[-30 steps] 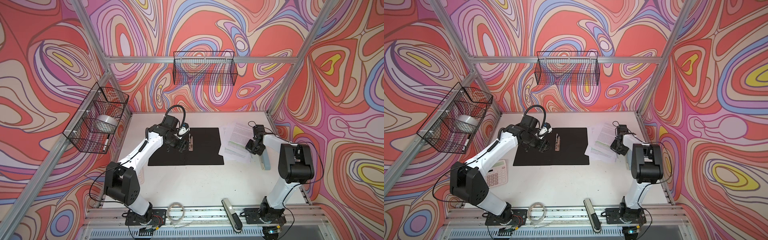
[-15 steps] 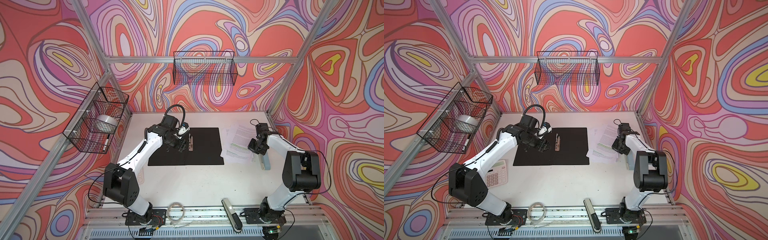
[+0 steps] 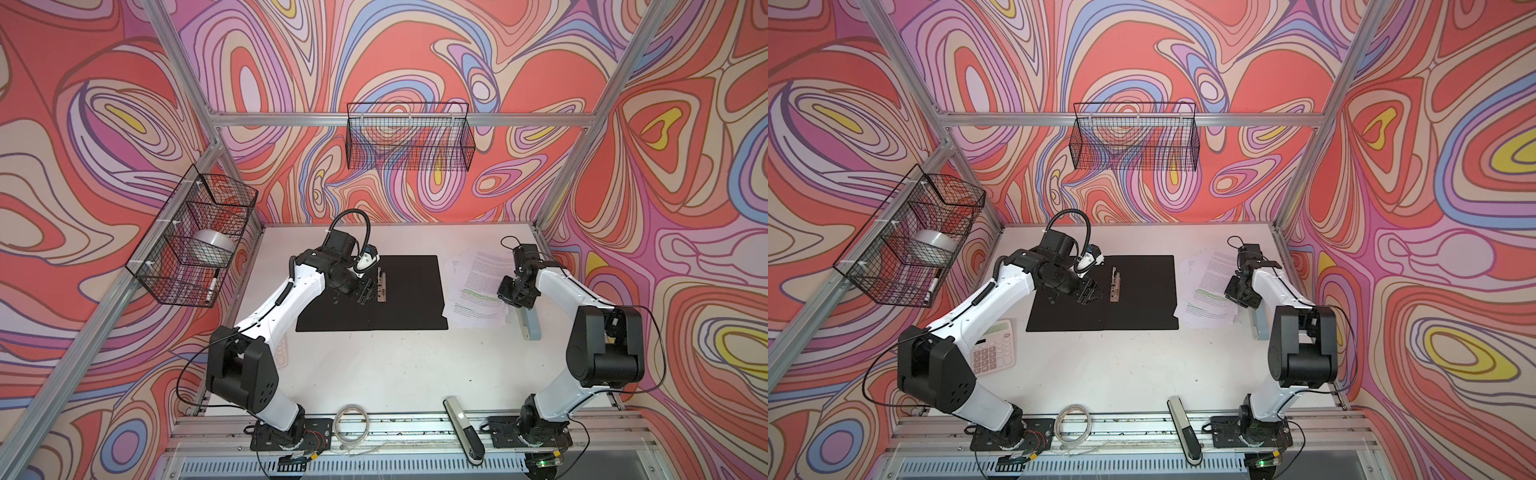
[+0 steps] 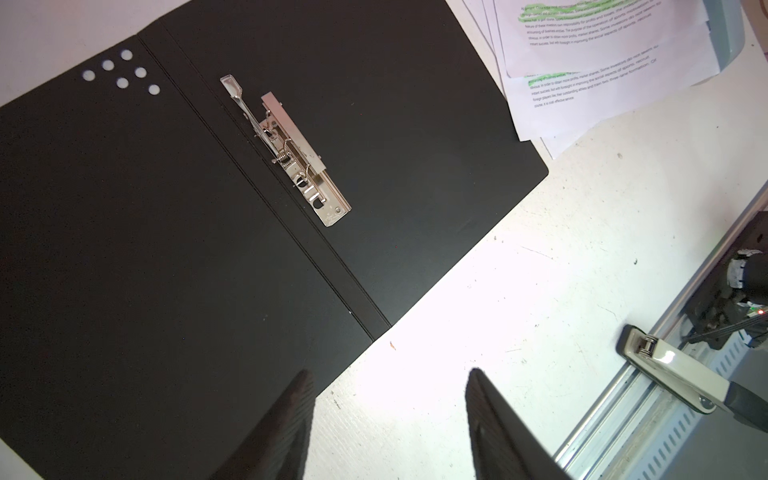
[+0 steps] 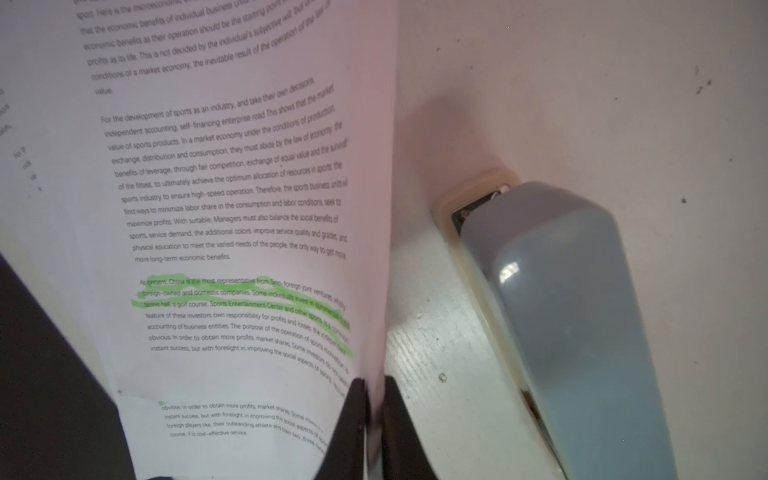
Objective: Put the files into the folder
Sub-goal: 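Pinch the paper stack edge with the right gripper and lift it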
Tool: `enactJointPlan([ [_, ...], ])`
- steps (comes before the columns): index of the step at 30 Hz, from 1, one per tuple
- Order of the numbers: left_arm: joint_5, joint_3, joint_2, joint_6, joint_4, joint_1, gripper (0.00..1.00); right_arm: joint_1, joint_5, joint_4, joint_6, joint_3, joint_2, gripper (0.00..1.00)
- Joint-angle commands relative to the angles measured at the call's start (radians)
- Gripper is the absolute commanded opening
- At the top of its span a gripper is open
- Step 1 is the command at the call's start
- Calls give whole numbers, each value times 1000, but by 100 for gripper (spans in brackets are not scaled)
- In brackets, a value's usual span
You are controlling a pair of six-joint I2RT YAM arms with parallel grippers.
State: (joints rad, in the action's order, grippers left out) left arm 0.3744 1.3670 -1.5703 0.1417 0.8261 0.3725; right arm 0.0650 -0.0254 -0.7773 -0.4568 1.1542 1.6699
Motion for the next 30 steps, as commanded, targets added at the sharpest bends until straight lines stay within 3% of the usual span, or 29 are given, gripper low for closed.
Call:
enactJointPlan([
  [1,14,4,26,1,18,2,59,2,1,8,4,-20,16,11],
  [13,21,7,19,-1,17,2,59,2,-20,6,7,-31,15,13],
  [17,20,12,19,0,19,2,59,2,-17,2,10,-28,8,7],
  [23,4,24,23,8,26,2,59,2,27,0,14,-7,-31,0],
  [30,-23,63,43,11,45,2,59,-13,147,-33,28,66,-93,0],
])
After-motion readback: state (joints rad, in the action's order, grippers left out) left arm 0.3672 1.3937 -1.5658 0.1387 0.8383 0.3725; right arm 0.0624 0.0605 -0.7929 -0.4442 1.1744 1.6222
